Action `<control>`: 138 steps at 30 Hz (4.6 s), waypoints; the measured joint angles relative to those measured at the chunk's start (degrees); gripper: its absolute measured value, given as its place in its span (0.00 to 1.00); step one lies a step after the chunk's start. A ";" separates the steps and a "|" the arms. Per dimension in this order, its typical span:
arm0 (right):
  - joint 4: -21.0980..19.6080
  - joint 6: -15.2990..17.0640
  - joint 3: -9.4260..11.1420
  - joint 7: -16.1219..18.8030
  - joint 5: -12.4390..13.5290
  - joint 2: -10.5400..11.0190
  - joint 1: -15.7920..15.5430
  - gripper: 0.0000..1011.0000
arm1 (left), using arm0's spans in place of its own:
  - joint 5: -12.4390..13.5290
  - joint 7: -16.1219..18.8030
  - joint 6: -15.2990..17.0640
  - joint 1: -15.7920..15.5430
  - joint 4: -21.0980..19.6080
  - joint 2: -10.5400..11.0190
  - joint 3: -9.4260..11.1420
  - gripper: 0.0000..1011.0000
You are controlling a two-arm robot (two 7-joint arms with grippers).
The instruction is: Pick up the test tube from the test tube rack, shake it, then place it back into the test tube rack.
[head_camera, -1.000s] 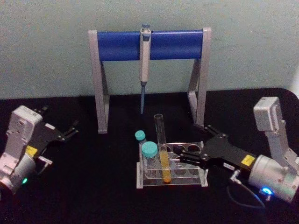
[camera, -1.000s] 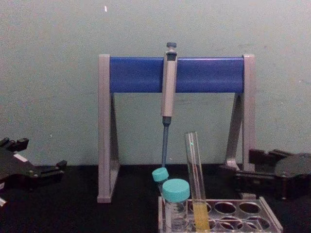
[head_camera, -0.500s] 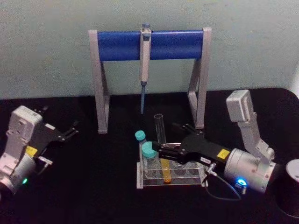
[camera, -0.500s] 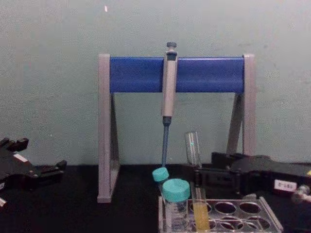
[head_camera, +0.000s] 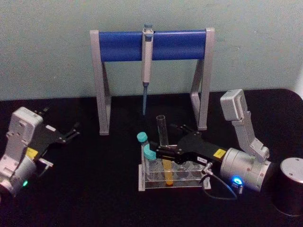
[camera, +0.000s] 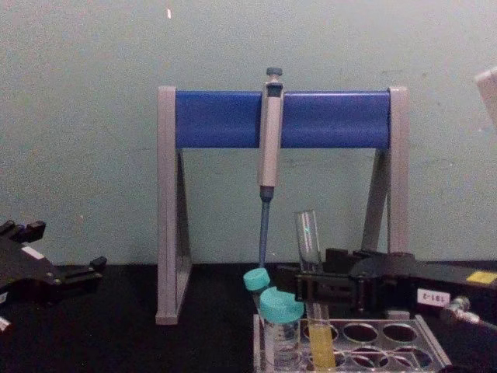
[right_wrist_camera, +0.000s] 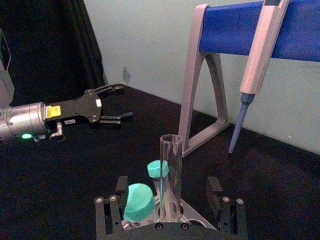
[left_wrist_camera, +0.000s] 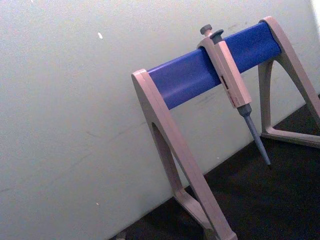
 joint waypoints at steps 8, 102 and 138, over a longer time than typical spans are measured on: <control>0.67 0.18 -0.38 0.15 -0.16 -0.35 0.51 0.99 | 0.00 0.00 0.00 0.00 0.00 0.00 0.00 0.99; -3.72 -9.14 5.50 -0.19 -0.94 -0.19 3.21 0.21 | 0.00 0.00 0.00 0.00 0.00 0.00 0.00 0.99; -8.70 -7.52 6.33 -0.06 0.05 0.84 -2.19 0.21 | 0.01 0.00 0.00 0.00 0.00 0.00 0.00 0.99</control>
